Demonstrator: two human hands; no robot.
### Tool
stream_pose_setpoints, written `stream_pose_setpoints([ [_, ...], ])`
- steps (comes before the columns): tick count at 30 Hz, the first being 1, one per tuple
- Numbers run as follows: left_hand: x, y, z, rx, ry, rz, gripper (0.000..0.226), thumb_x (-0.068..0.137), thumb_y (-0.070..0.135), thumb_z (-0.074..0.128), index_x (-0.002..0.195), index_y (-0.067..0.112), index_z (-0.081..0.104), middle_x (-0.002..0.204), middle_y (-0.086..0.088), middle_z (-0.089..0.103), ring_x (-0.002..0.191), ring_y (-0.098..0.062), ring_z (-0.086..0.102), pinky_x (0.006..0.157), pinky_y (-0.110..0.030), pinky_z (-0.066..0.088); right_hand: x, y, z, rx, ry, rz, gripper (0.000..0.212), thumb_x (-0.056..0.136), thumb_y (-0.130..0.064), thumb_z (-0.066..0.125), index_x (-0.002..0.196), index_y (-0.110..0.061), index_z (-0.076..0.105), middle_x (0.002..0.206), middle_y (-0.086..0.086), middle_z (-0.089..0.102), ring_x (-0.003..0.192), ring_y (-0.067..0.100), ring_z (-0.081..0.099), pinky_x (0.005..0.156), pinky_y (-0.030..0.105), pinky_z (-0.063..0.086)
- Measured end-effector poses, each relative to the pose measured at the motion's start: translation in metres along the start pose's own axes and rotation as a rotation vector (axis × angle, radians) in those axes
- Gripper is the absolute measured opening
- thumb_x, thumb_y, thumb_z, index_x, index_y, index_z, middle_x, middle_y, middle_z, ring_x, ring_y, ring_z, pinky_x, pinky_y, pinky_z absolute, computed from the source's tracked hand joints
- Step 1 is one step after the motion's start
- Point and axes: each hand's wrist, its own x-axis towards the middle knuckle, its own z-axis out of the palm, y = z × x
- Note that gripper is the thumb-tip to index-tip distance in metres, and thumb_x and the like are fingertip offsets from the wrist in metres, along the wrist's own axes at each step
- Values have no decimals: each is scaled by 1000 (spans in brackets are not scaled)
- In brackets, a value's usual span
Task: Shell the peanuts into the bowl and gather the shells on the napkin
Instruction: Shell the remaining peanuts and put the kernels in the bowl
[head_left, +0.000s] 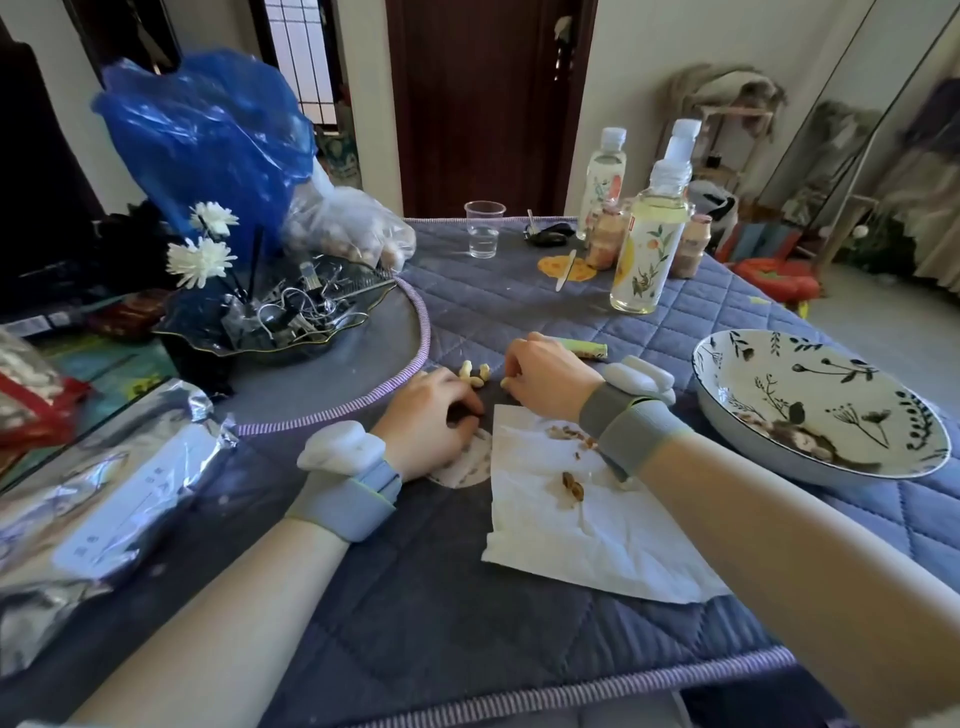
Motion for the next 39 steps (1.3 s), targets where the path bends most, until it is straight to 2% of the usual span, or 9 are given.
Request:
stream_pose_setpoints([
  [5, 2, 0, 2, -60, 27, -14, 16, 82, 11, 59, 93, 10, 69, 106, -13, 58, 104, -27, 52, 89, -30, 38, -9, 5, -9, 147, 88, 2, 30, 91, -15, 47, 118, -6, 56, 115, 18, 62, 108, 34, 54, 88, 33, 38],
  [8, 6, 7, 3, -135, 111, -7, 14, 83, 8, 58, 92, 8, 69, 98, -14, 60, 91, -27, 57, 83, -34, 44, -21, 14, -21, 426, 143, 47, 25, 93, -16, 47, 111, -10, 63, 97, 8, 67, 79, 18, 58, 72, 24, 42],
  [11, 13, 21, 2, -223, 166, 19, 13, 84, 7, 58, 92, 7, 68, 95, -12, 63, 81, -21, 58, 76, -27, 44, -34, 21, -29, 788, 208, 150, 16, 90, -10, 52, 100, -4, 63, 70, -2, 62, 54, 3, 54, 49, 13, 44],
  [13, 20, 33, 3, -301, 192, 21, 11, 85, 10, 57, 89, 10, 67, 90, -9, 66, 79, -20, 59, 74, -25, 43, -44, 27, -31, 993, 265, 197, 12, 88, -6, 54, 97, -4, 63, 72, 1, 65, 54, 4, 56, 50, 13, 45],
  [21, 26, 66, 27, -592, 189, -48, 34, 95, 32, 41, 65, 22, 52, 57, 5, 51, 59, -12, 48, 70, -35, 44, -69, 41, -18, 1209, 430, 199, 8, 84, -13, 62, 85, -19, 67, 71, -3, 63, 64, 9, 52, 60, 20, 43],
  [26, 26, 68, 30, -523, 99, 55, 37, 96, 33, 38, 80, 5, 56, 59, 1, 49, 56, -6, 43, 61, -26, 39, -69, 39, -6, 1203, 441, 138, 10, 82, -12, 64, 90, -11, 71, 78, 2, 68, 68, 5, 57, 60, 16, 43],
  [29, 27, 65, 31, -456, 116, 135, 34, 94, 36, 36, 74, 12, 50, 57, 5, 45, 57, -7, 45, 56, -18, 33, -70, 38, -3, 1164, 447, 128, 13, 81, -13, 65, 92, -8, 70, 81, 2, 69, 66, -4, 59, 61, 9, 43],
  [34, 26, 62, 30, -450, 126, 153, 30, 90, 39, 33, 69, 22, 45, 58, 2, 47, 60, -7, 44, 57, -18, 34, -75, 35, -2, 1072, 428, 105, 9, 86, -20, 59, 78, -17, 63, 73, 4, 59, 65, 11, 49, 63, 27, 41],
  [39, 26, 65, 29, -472, 70, 194, 34, 96, 32, 34, 65, 21, 42, 53, 8, 38, 52, -2, 42, 53, -15, 32, -77, 33, -1, 953, 365, 73, 31, 87, -32, 45, 72, -7, 57, 61, -5, 45, 59, 9, 39, 61, 27, 34],
])
